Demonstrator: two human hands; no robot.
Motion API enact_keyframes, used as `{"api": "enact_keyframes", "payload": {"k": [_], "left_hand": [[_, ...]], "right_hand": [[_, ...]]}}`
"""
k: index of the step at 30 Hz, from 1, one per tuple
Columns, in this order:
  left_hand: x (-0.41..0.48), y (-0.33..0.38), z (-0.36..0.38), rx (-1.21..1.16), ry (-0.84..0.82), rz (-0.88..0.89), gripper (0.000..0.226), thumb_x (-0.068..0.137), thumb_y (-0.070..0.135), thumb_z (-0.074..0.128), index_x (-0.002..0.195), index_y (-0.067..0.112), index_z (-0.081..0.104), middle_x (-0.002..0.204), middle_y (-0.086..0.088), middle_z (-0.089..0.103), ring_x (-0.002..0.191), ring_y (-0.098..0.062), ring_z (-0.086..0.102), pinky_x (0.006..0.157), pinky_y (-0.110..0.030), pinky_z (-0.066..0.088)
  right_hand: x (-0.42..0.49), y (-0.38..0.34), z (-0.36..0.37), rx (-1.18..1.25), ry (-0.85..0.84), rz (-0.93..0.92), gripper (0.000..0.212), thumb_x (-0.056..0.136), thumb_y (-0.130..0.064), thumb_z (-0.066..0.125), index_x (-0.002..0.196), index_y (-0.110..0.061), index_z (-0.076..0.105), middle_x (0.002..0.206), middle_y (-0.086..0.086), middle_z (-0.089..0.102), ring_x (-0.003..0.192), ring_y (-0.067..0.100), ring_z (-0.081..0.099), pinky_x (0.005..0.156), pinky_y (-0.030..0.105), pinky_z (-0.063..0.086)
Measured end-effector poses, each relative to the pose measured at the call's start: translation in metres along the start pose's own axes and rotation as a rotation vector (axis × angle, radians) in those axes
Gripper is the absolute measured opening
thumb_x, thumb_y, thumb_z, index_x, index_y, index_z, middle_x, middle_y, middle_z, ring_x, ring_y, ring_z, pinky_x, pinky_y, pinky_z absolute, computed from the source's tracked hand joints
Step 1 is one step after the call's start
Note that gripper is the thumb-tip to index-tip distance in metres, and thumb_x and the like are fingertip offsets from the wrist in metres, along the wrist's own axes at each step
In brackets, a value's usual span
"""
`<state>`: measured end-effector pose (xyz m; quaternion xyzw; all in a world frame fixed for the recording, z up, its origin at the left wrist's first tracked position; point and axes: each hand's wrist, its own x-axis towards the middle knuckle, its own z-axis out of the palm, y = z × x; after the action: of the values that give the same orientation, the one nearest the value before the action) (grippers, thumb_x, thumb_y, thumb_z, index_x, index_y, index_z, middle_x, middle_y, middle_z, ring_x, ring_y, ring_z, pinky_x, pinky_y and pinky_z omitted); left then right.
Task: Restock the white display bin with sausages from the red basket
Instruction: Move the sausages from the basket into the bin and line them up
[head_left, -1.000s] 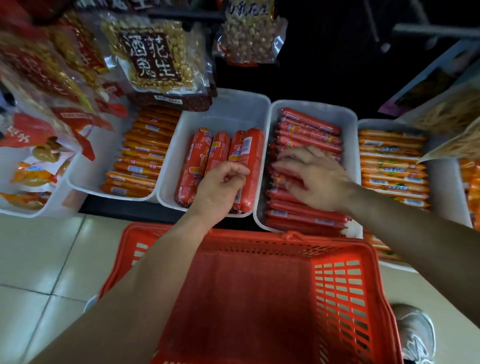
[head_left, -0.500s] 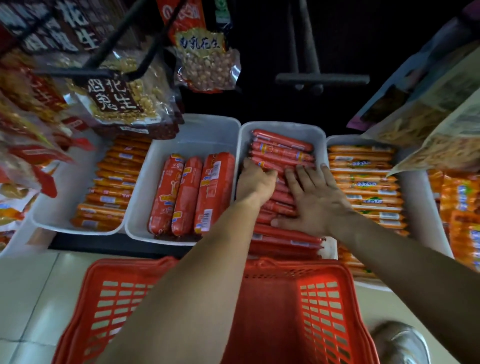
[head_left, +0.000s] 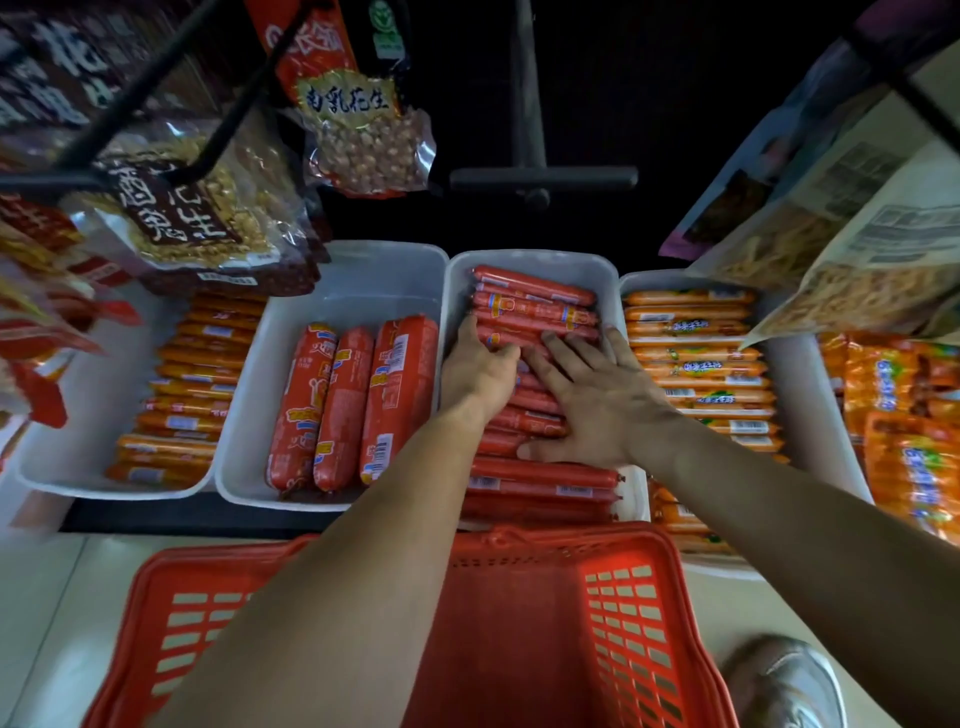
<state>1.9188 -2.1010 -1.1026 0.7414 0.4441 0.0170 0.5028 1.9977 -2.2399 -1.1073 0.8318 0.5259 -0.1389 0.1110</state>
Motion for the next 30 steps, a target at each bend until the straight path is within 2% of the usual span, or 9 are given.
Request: {"api": "enact_keyframes", "payload": {"k": [2,6,9,15,18,20,23,25,30], "left_hand": [[0.0,0.003,-0.004,0.03,-0.017,-0.009,0.047,0.096,0.034,0.056,0.141,0.029,0.043,0.12,-0.001,0.066,0.109,-0.027,0.063,0.084,-0.028,0.043],[-0.005,0.011,-0.012,0.11,-0.078,0.029,0.057,0.094,0.036,0.056,0.146,0.025,0.035,0.129,-0.002,0.059,0.113,-0.028,0.062,0.092,-0.033,0.047],[-0.016,0.019,-0.022,0.213,-0.092,0.106,0.047,0.09,0.036,0.059,0.135,0.027,0.049,0.127,0.0,0.062,0.113,-0.025,0.063,0.099,-0.037,0.049],[-0.071,0.01,-0.086,0.289,-0.148,0.189,0.027,0.097,0.031,0.056,0.122,0.023,0.063,0.112,0.004,0.068,0.085,-0.011,0.061,0.072,-0.024,0.045],[-0.091,-0.021,-0.129,0.445,-0.109,0.201,0.035,0.093,0.034,0.055,0.126,0.025,0.062,0.116,-0.001,0.069,0.097,-0.024,0.066,0.074,-0.026,0.043],[-0.097,-0.042,-0.155,0.58,-0.109,0.237,0.039,0.09,0.036,0.055,0.129,0.028,0.06,0.123,-0.006,0.068,0.112,-0.03,0.063,0.086,-0.032,0.048],[-0.097,-0.067,-0.184,0.852,-0.2,0.259,0.055,0.094,0.039,0.052,0.146,0.027,0.043,0.148,-0.007,0.049,0.133,-0.031,0.049,0.106,-0.042,0.044],[-0.091,-0.078,-0.197,1.041,-0.297,0.311,0.065,0.096,0.041,0.049,0.156,0.025,0.028,0.161,-0.004,0.03,0.144,-0.028,0.035,0.114,-0.042,0.036],[-0.07,-0.088,-0.201,1.165,-0.393,0.469,0.067,0.1,0.045,0.042,0.159,0.03,0.016,0.168,0.006,0.009,0.153,-0.021,0.015,0.122,-0.039,0.022]], "right_hand": [[-0.002,0.0,0.0,-0.006,-0.008,0.009,0.125,0.065,-0.099,0.013,0.157,-0.019,-0.015,0.168,0.005,-0.005,0.154,0.025,-0.001,0.12,0.056,-0.009],[-0.002,-0.001,-0.007,0.017,-0.037,0.032,0.123,0.067,-0.097,0.014,0.158,-0.017,-0.01,0.167,0.008,0.0,0.154,0.026,-0.002,0.121,0.054,-0.008],[-0.009,-0.001,-0.025,0.06,-0.067,0.059,0.114,0.073,-0.091,0.019,0.159,-0.018,-0.002,0.166,0.007,0.008,0.153,0.026,0.003,0.122,0.053,-0.007],[-0.039,-0.017,-0.08,0.039,-0.136,0.026,0.09,0.09,-0.073,0.037,0.158,-0.021,0.01,0.16,0.007,0.028,0.145,0.028,0.03,0.118,0.045,0.025],[-0.048,-0.048,-0.101,0.048,-0.159,-0.022,0.084,0.092,-0.069,0.04,0.157,-0.023,0.013,0.158,0.008,0.028,0.141,0.03,0.036,0.113,0.042,0.034],[-0.046,-0.073,-0.109,0.052,-0.176,-0.062,0.084,0.093,-0.067,0.04,0.158,-0.022,0.012,0.16,0.009,0.024,0.142,0.031,0.035,0.112,0.044,0.036],[-0.035,-0.107,-0.108,0.058,-0.205,-0.108,0.084,0.095,-0.062,0.042,0.159,-0.022,0.005,0.164,0.009,0.013,0.147,0.031,0.027,0.112,0.045,0.036],[-0.024,-0.123,-0.101,0.047,-0.197,-0.126,0.083,0.096,-0.063,0.039,0.159,-0.029,-0.003,0.167,0.004,-0.004,0.15,0.032,0.02,0.113,0.047,0.035],[-0.006,-0.141,-0.081,0.093,-0.171,-0.08,0.074,0.099,-0.065,0.026,0.157,-0.036,-0.01,0.165,0.001,-0.022,0.152,0.036,0.006,0.119,0.051,0.017]]}}
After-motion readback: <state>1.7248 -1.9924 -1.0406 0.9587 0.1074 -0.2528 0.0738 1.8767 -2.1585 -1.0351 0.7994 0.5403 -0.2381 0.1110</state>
